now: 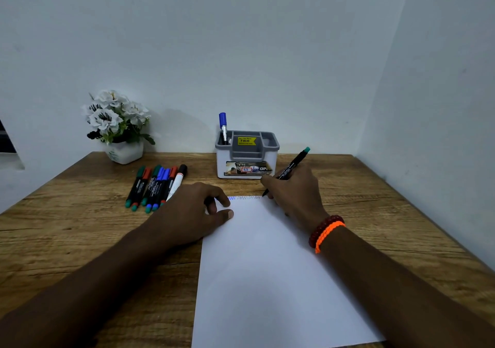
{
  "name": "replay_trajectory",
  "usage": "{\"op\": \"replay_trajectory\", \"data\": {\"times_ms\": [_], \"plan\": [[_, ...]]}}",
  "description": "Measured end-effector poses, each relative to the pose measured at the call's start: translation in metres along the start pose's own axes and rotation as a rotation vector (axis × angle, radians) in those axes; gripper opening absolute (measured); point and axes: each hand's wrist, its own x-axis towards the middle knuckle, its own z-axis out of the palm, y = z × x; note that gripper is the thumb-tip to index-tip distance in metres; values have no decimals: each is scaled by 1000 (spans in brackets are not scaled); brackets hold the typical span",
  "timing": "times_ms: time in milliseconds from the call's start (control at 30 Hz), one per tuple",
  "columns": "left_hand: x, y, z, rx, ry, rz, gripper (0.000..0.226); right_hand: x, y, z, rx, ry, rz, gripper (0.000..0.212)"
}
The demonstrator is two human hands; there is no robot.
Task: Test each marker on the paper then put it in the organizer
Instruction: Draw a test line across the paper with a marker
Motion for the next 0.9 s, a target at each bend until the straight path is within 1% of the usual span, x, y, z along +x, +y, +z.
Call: {"op": "replay_trajectory", "data": {"times_ms": [100,200,267,333,367,433,500,567,667,800,900], "plan": [[-1,2,0,3,-18,-7,23,0,0,0,10,1,7,26],[-1,2,-1,-6,-8,-5,22,0,-2,0,52,5,52,31],[-2,2,-2,-16,13,-1,20,-1,-4,-2,131,17,111,36],[-2,0,-3,-56,38,6,25,-2,-8,-4,221,29,156,42],[-2,-1,-4,-79,50,0,28,-2,-9,-5,262,28,168,39],[0,-3,-4,-117,70,-38,27,-2,-12,-6,318,16,178,27],[2,-5,-3,-161,110,-60,27,-2,-14,-9,351,-8,181,22],[2,-5,-3,-223,180,-25,24,-4,-18,-10,395,-44,194,20],[2,-3,-7,-306,246,41,13,-7,-25,-10,470,-106,228,13],[2,3,-8,-415,244,60,8,-11,-32,-12,597,-180,259,13],[0,8,-10,-465,322,56,7,-14,-39,-14,689,-231,283,20]]}}
